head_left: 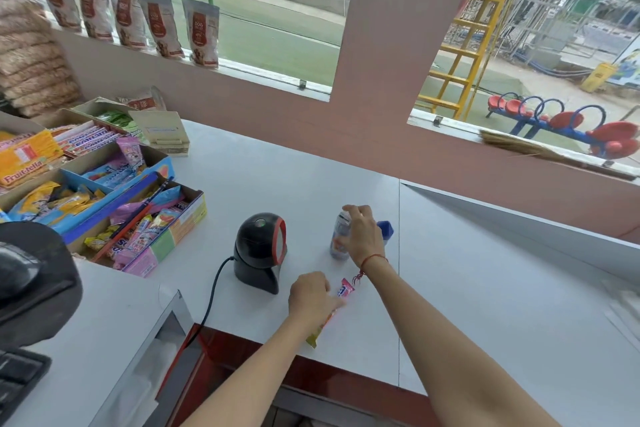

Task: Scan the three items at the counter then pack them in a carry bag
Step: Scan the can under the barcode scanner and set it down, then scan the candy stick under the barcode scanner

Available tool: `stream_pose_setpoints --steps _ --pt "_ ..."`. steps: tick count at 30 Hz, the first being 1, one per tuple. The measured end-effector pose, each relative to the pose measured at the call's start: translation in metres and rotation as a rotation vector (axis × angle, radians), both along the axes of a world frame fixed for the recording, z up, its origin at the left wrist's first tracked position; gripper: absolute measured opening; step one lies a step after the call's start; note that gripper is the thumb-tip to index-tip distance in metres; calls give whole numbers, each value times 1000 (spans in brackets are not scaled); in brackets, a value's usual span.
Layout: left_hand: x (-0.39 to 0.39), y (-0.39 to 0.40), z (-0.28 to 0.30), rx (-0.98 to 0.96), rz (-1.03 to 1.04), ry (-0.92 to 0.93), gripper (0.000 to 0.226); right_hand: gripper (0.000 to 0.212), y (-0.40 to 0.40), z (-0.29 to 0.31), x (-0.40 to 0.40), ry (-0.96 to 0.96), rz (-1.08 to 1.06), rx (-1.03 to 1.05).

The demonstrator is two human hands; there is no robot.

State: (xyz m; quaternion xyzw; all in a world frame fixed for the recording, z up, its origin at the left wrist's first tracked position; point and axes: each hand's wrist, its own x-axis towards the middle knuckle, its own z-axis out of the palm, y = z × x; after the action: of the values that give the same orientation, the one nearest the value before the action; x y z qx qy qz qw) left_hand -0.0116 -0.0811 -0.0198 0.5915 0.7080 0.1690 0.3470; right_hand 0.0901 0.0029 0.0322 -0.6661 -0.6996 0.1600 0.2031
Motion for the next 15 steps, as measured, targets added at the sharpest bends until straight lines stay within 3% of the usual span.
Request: stream_pose_setpoints --steps 3,6,9,11,15 --pt "2 -7 -3 -54 -136 156 45 67 -3 -3 3 -81 47 -17" --pt "-2 -9 -5 -9 -97 77 30 64 -23 -2 10 -59 72 100" --pt "-9 -10 -2 -40 23 -237 26 27 -59 -7 22 40 -31 270" --pt "-10 -10 4 -150 66 -560 28 19 -80 -18 33 138 -149 260" --pt "-10 -15 14 -327 -16 -911 28 36 -106 -28 45 768 -233 -230"
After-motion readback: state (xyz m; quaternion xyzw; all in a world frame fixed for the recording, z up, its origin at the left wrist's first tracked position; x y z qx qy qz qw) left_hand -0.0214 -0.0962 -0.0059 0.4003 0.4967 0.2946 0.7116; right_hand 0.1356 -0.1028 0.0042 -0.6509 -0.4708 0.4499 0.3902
